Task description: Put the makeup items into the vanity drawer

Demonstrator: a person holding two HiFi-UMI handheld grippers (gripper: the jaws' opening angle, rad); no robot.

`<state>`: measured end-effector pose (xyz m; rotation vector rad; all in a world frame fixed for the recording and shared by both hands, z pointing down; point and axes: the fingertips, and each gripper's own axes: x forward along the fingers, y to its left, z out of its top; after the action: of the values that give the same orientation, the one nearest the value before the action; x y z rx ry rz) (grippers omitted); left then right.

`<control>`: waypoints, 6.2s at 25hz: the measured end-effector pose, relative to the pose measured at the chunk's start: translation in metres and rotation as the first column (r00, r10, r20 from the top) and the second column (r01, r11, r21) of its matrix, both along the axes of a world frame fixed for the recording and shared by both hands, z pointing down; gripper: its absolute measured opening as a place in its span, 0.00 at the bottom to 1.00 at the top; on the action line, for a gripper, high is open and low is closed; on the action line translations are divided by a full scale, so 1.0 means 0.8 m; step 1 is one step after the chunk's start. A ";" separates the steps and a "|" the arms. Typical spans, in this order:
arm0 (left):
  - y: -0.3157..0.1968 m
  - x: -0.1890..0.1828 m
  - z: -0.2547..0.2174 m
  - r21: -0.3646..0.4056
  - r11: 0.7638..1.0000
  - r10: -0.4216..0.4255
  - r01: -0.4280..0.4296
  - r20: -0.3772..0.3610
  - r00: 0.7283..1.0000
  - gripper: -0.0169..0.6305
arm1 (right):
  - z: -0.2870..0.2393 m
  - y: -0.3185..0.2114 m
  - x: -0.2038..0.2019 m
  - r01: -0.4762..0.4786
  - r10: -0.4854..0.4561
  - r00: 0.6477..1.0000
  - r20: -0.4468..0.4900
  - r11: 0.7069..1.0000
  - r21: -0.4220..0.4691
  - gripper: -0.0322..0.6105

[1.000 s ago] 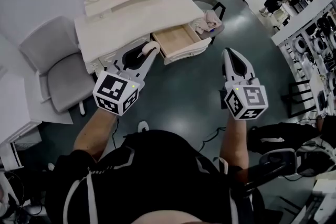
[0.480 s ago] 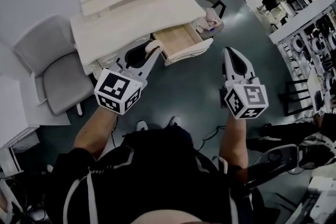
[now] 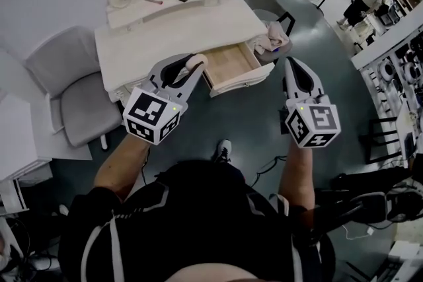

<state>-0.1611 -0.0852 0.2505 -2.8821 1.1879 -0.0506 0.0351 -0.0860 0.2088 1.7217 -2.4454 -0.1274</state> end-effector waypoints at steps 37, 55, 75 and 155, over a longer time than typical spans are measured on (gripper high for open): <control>-0.274 0.233 0.031 -0.055 0.998 -0.019 0.023 0.076 0.997 0.18 | 0.037 -0.275 0.215 0.087 -0.087 0.996 0.025 0.996 -0.025 0.06; -0.375 0.206 0.120 -0.170 0.974 0.171 -0.149 0.124 0.977 0.18 | 0.098 -0.332 0.174 -0.060 0.067 0.996 0.051 0.990 -0.129 0.06; -0.408 0.237 0.316 -0.354 0.904 0.337 -0.240 0.245 0.909 0.18 | 0.224 -0.347 0.173 -0.125 0.150 0.987 0.061 0.945 -0.302 0.06; -0.393 0.311 0.672 -0.628 0.769 0.489 -0.118 0.460 0.741 0.32 | 0.398 -0.249 0.254 -0.258 0.344 0.937 0.064 0.803 -0.537 0.06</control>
<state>0.0878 -0.3993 0.7885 -3.0436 0.5879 -1.4364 0.2386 -0.2855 0.5269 1.8661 -1.9826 0.6762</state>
